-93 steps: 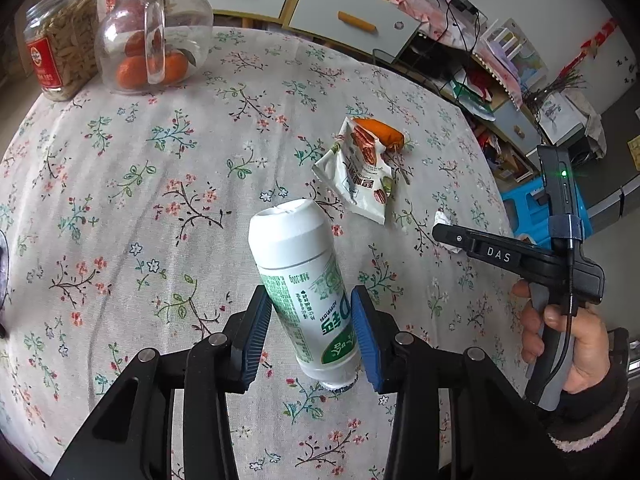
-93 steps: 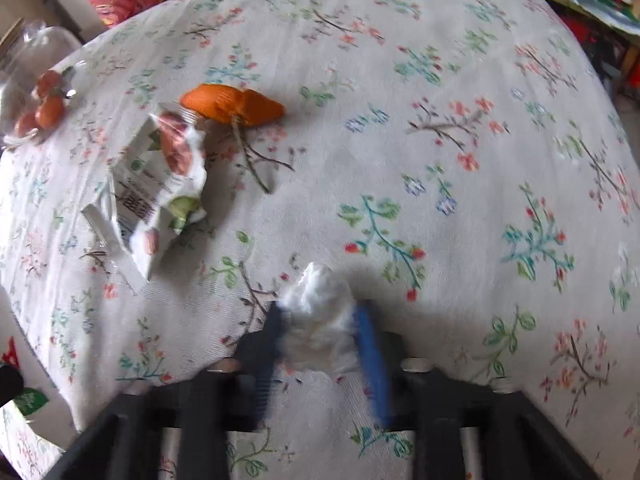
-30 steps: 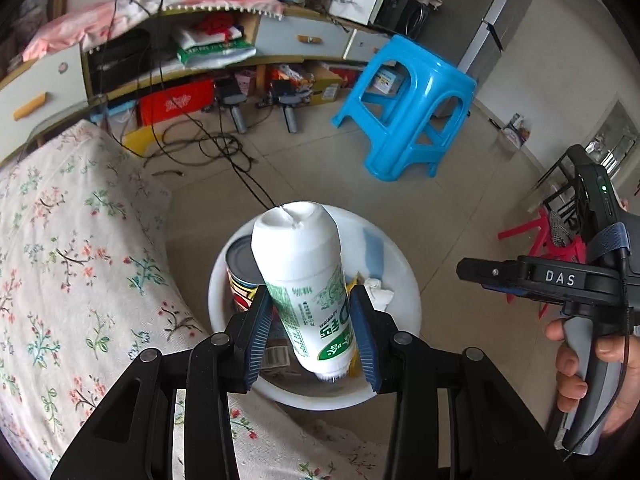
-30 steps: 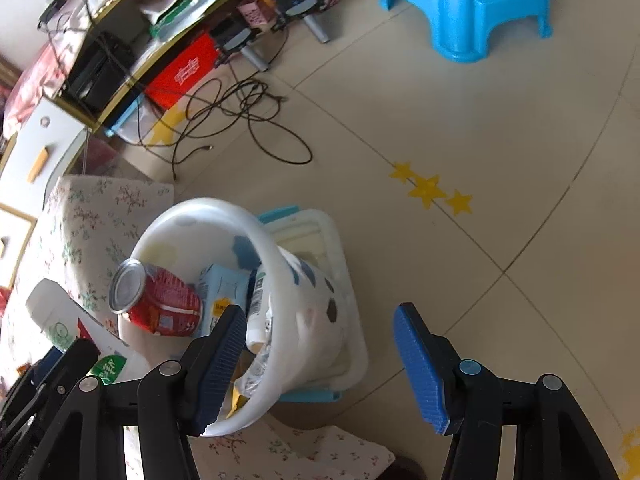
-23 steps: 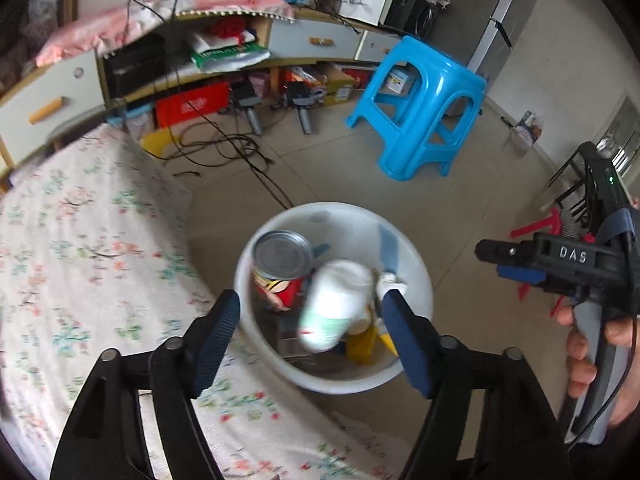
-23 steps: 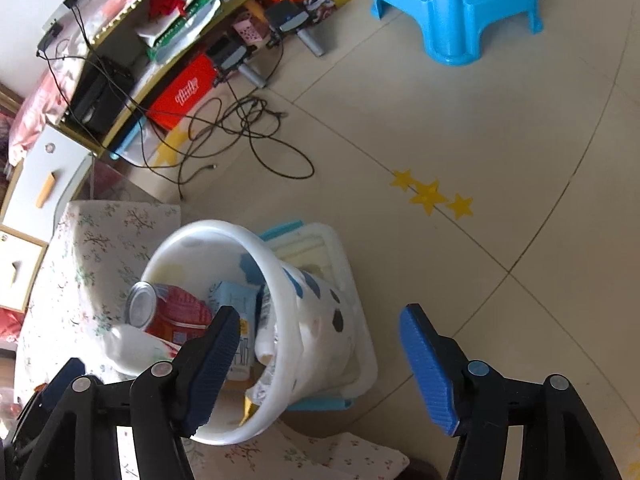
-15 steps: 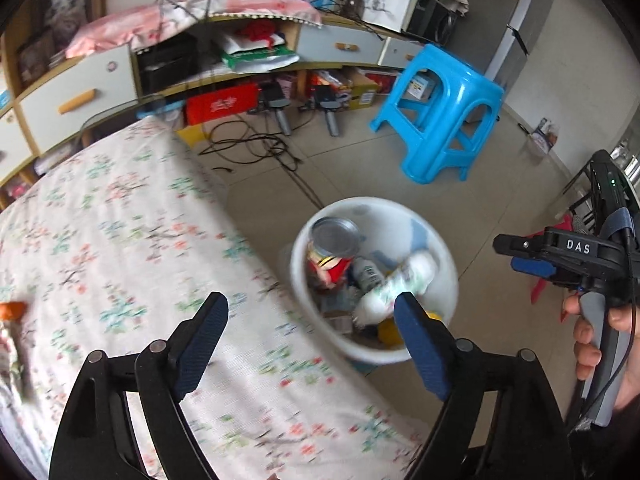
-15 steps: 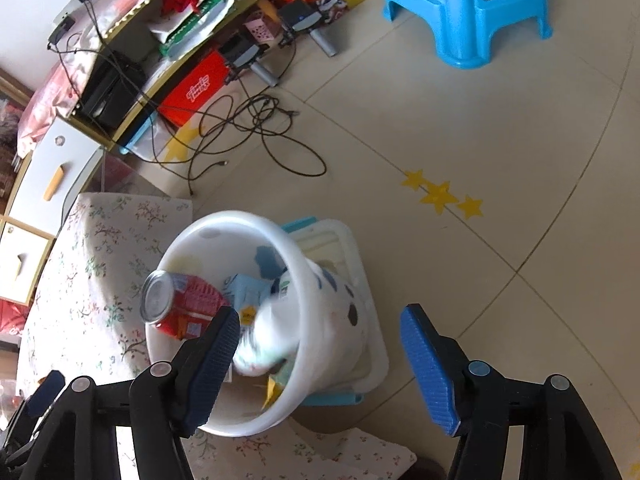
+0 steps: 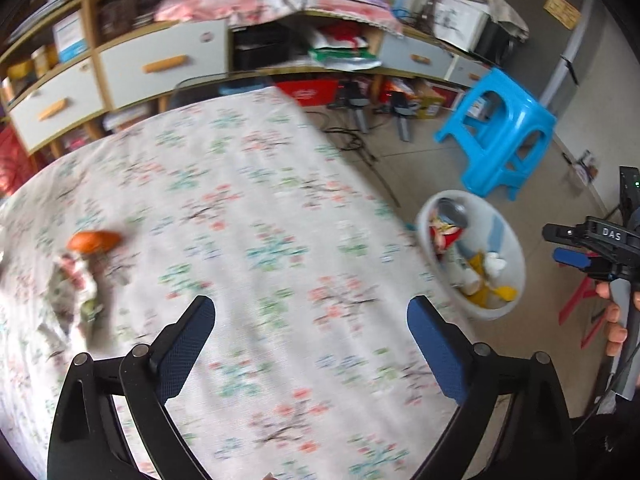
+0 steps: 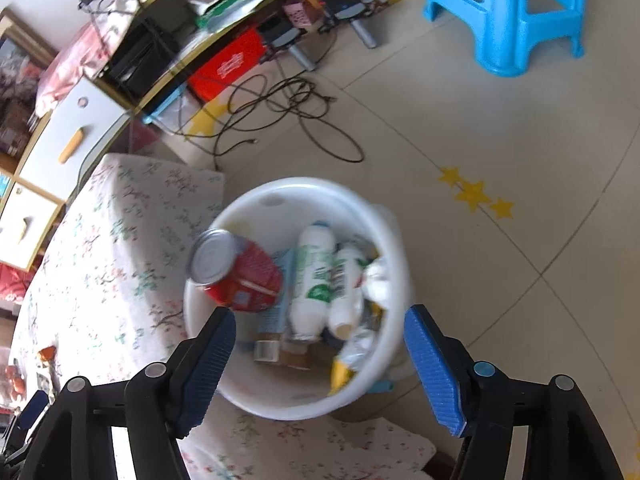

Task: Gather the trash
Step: 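Grasp the pecan snack bag with the left tool while the right reaches the orange peel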

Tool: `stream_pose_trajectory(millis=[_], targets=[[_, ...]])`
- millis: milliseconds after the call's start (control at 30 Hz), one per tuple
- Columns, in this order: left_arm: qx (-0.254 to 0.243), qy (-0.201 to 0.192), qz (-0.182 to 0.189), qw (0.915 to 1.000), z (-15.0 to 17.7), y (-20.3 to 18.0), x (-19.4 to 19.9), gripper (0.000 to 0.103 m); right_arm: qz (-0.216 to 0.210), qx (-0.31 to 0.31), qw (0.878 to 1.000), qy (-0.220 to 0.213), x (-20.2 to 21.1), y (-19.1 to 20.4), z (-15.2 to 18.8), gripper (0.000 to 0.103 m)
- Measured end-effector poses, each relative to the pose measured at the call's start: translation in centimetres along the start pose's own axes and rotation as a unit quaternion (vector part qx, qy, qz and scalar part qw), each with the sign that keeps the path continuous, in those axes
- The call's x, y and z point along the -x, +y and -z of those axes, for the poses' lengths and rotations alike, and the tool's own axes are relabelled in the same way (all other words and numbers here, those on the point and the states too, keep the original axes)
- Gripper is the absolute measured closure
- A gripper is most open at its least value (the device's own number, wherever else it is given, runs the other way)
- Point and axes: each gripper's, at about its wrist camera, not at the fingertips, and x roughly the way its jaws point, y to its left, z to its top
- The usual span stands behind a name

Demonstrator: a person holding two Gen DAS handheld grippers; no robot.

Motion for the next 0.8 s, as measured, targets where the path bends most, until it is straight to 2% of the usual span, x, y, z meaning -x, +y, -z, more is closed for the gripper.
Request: stream_pose_trajectory(millis=[133, 433, 567, 633, 800], targets=[[0.012, -0.003, -0.032, 0.9994, 0.4, 3.7, 1.0, 0.005, -0.004, 0.021, 1.0, 0.005, -0.6, 2.7, 0.6, 0.024], [0.039, 0.023, -0.094, 0.9946, 1.1, 13.4, 1.0, 0.005, -0.004, 0.066, 0.998, 0.022, -2.5, 8.0, 1.8, 0.023], [0.069, 0.044, -0.105, 0.9911, 1.9, 17.7, -0.7, 0.005, 0.003, 0.085, 0.996, 0.031, -3.7, 10.0, 2.3, 0.023], [0.071, 0.067, -0.109, 0.9892, 1.9, 18.7, -1.8, 0.005, 0.007, 0.09, 0.995, 0.037, -4.3, 10.6, 2.5, 0.023], [0.054, 0.087, -0.097, 0.9899, 1.8, 19.7, -3.4, 0.005, 0.009, 0.098, 0.994, 0.051, -5.7, 12.6, 3.0, 0.023]])
